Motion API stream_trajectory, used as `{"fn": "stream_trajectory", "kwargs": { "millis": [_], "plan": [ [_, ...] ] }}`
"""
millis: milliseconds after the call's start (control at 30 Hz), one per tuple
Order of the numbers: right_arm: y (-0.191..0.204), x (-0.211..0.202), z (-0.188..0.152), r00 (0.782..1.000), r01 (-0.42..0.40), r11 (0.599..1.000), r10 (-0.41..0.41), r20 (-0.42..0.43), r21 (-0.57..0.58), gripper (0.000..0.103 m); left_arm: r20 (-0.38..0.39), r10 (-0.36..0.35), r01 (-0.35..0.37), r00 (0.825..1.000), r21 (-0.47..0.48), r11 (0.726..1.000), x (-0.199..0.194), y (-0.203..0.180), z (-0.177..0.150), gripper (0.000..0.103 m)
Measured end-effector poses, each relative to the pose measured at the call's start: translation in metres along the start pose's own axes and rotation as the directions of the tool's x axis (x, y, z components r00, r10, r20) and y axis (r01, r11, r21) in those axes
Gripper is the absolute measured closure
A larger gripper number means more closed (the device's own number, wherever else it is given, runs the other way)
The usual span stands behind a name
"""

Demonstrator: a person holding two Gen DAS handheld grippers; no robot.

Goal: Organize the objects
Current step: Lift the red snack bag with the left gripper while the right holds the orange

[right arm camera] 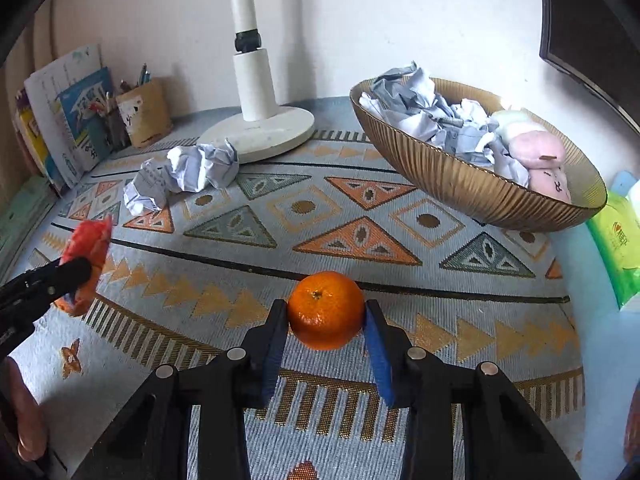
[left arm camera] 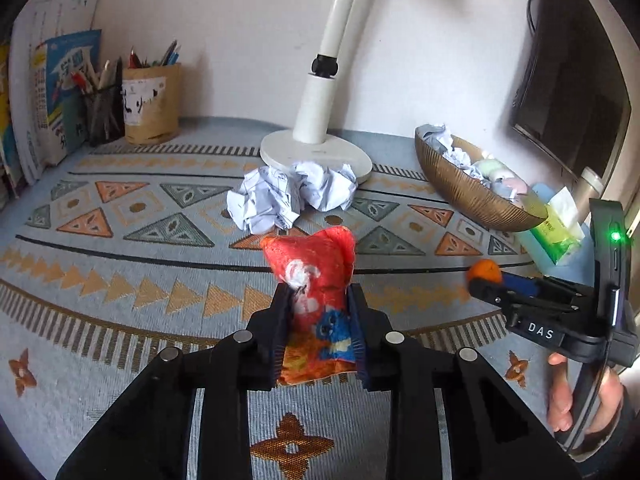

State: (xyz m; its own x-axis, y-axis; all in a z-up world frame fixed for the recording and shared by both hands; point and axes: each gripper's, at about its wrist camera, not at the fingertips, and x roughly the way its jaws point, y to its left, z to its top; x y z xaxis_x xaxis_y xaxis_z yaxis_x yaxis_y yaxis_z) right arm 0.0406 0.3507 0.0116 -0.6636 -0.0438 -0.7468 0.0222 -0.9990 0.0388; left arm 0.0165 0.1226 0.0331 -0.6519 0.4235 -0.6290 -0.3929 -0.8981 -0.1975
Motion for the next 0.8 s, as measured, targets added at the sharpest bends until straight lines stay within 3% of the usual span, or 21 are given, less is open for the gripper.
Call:
{"fn": "stream_trajectory", "kwargs": {
  "millis": [200,800],
  "plan": [
    [0.0031,-0.0013,-0.0006,1.000,0.007,1.000,-0.007,0.004,-0.013,0.066,-0.027,0.019,-0.020,0.999,-0.022,1.000,0.0036,0.0043,-0.0002,0.078],
    [0.0030,-0.0019,0.0000,1.000,0.001,1.000,-0.001,0.001,-0.014,0.066,-0.002,0.008,-0.008,1.000,-0.046,0.999,-0.0001,0.0079,0.0004,0.077]
  ]
}}
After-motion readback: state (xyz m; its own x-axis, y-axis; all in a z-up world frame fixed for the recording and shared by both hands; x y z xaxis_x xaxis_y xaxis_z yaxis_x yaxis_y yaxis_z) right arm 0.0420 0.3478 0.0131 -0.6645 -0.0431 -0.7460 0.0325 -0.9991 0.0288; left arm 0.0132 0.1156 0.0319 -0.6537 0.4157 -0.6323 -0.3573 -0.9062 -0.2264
